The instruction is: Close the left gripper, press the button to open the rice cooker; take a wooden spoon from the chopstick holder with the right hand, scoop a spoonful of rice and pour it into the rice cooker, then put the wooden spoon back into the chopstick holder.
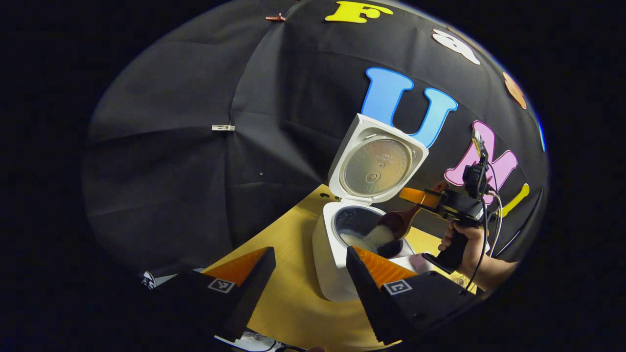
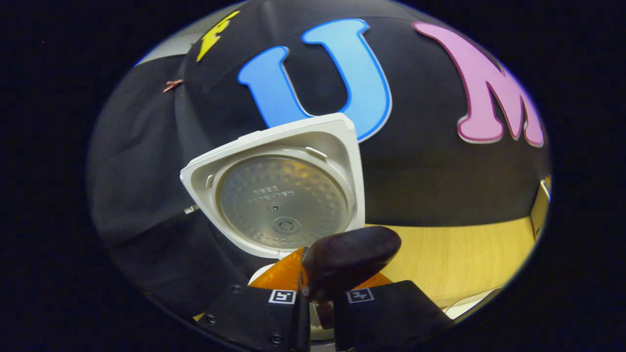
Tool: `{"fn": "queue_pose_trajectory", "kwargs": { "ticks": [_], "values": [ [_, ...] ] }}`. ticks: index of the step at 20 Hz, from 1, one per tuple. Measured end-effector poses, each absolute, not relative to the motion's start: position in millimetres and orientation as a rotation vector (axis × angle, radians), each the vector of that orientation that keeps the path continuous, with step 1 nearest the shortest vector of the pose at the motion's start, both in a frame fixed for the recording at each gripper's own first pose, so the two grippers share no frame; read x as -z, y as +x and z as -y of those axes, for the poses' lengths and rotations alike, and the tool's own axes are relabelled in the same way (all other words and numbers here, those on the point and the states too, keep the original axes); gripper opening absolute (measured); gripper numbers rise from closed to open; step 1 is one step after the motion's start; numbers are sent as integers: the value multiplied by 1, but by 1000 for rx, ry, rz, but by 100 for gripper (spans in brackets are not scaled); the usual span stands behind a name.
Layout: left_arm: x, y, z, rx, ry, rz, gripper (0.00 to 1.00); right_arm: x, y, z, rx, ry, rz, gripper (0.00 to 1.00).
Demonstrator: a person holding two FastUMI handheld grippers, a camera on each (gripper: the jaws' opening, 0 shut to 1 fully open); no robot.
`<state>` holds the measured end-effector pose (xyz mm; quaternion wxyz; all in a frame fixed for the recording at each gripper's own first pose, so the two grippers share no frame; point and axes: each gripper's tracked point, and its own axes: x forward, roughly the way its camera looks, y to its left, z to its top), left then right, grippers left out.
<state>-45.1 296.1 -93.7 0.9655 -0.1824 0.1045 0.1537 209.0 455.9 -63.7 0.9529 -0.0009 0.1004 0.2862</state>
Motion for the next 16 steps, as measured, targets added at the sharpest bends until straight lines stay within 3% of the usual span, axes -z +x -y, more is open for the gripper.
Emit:
{"fn": "queue_pose_trajectory", "kwargs": {
  "ticks": [1,6,16],
  "values": [
    [94,-45,-297,-314,-370,-212,94,60,205,-460,-597,-60,-168,23],
    [94,-45,-294,-319,-381,-204,94,54,192,-472,-644,-195,-75,23],
    [102,-50,-290,-332,-394,-204,94,51,203,-470,-627,-78,-107,22]
  ]
}}
